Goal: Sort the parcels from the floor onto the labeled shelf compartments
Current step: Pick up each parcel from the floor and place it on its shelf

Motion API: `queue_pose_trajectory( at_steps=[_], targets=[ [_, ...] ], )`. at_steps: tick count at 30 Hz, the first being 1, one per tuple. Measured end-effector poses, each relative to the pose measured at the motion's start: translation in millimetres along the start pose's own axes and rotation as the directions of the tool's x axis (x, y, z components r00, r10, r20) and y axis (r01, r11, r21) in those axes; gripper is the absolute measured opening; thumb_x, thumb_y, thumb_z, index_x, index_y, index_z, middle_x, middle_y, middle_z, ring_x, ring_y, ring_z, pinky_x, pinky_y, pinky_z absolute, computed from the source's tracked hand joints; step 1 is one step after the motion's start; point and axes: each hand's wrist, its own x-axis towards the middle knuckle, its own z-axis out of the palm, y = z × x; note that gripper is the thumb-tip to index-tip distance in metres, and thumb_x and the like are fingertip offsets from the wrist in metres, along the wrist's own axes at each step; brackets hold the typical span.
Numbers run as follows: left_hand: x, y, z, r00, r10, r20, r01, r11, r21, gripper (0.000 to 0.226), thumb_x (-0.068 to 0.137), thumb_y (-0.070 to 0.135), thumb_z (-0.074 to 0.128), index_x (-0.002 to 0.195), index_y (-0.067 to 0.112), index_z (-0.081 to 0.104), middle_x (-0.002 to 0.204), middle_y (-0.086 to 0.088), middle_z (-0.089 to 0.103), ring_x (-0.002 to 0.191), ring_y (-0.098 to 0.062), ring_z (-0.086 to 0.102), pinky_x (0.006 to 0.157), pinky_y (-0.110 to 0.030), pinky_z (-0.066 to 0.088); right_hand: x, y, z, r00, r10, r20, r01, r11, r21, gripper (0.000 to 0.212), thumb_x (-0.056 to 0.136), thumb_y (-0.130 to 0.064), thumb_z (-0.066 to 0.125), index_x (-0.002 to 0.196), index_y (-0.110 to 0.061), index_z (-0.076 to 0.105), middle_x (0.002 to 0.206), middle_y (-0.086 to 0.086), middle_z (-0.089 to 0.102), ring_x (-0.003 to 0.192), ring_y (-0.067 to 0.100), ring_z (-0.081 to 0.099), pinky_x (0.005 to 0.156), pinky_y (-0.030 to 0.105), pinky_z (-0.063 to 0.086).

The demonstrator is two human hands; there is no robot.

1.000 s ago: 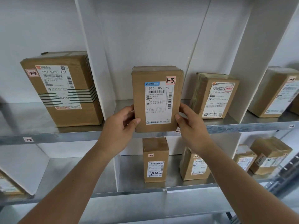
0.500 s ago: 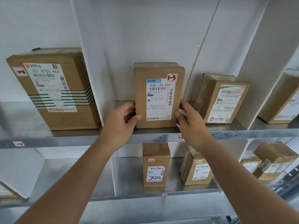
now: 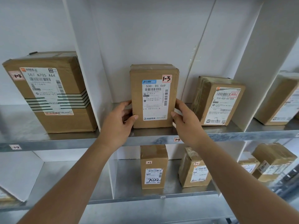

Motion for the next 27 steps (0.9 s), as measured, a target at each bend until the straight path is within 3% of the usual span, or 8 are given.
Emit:
queue_pose_trajectory(
  at_steps=[3,6,9,13,16,18,23,27],
  targets=[
    [-2,4,-1,1.0,0.001,-0.003,-0.001,0.995,0.099,0.062,0.1,0.021,0.068,0.156,0.023,0.04,0.136,0.002,0.069,0.124,-0.013,0.066,0.106,-0.041,0.054,-5,-6,-3,0.999,0.024,0.037,-0.024,1.0,0.019,0.061,0.111,-0.02,0.044,0.164,-0.038,0.021,0.157,-0.017,0.047,0.137,0.009,0.051,0.118,0.041,0.044],
    [-13,13,-2,0.999,-0.009,-0.048,0.018,0.982,0.19,0.073,0.099,0.025,0.069,0.161,0.02,0.03,0.148,-0.004,0.059,0.133,-0.02,0.059,0.112,-0.039,0.048,-18,-14,-9,0.999,0.043,0.031,-0.045,0.996,0.076,0.069,0.109,-0.031,0.052,0.166,-0.032,0.013,0.164,-0.011,0.039,0.144,0.009,0.044,0.122,0.041,0.038],
    [-33,23,-5,0.997,0.027,-0.068,-0.011,0.976,0.218,0.074,0.099,0.029,0.067,0.162,0.019,0.029,0.153,-0.006,0.054,0.136,-0.021,0.056,0.108,-0.032,0.048,-39,-23,-15,0.999,0.043,-0.025,-0.04,0.995,0.091,0.069,0.106,-0.039,0.054,0.165,-0.028,0.02,0.164,-0.005,0.039,0.148,0.011,0.04,0.124,0.04,0.035],
    [-79,40,-14,0.995,0.094,-0.041,-0.08,0.961,0.266,0.063,0.102,0.038,0.061,0.159,0.025,0.038,0.156,0.003,0.051,0.138,-0.015,0.053,0.102,-0.026,0.048,-80,-36,-17,0.991,0.025,-0.129,-0.003,0.986,0.167,0.06,0.104,-0.045,0.057,0.158,-0.028,0.038,0.152,-0.009,0.052,0.136,0.006,0.052,0.115,0.033,0.044],
    [-114,52,-28,0.992,0.122,-0.015,-0.114,0.956,0.271,0.056,0.103,0.043,0.056,0.156,0.029,0.044,0.156,0.01,0.049,0.133,-0.006,0.05,0.097,-0.017,0.045,-108,-49,-10,0.997,-0.049,-0.055,0.059,0.978,0.2,0.048,0.103,-0.041,0.058,0.15,-0.033,0.051,0.142,-0.02,0.055,0.124,-0.004,0.055,0.095,0.012,0.046],
    [-135,59,-40,0.994,0.111,-0.014,-0.103,0.955,0.278,0.056,0.101,0.049,0.054,0.154,0.032,0.046,0.156,0.013,0.047,0.132,-0.002,0.047,0.1,-0.019,0.044,-123,-60,-2,0.993,-0.121,-0.005,0.12,0.977,0.177,0.044,0.102,-0.042,0.06,0.146,-0.034,0.054,0.145,-0.018,0.054,0.125,-0.002,0.056,0.089,0.006,0.048],
    [-176,62,-90,0.995,0.103,0.013,-0.103,0.954,0.283,0.063,0.092,0.061,0.047,0.148,0.033,0.052,0.149,0.014,0.054,0.133,-0.013,0.055,0.106,-0.034,0.052,-154,-103,32,0.971,-0.212,0.115,0.194,0.97,0.148,0.038,0.1,-0.037,0.065,0.135,-0.042,0.054,0.147,-0.017,0.052,0.132,0.008,0.053,0.113,0.034,0.047],
    [-206,47,-144,0.994,0.107,0.008,-0.104,0.939,0.327,0.057,0.092,0.057,0.051,0.145,0.037,0.054,0.145,0.023,0.053,0.127,-0.006,0.057,0.094,-0.014,0.048,-170,-136,77,0.947,-0.244,0.206,0.235,0.97,0.069,0.047,0.095,-0.051,0.067,0.14,-0.043,0.055,0.147,-0.013,0.054,0.132,0.013,0.054,0.111,0.04,0.05]
  ],
)
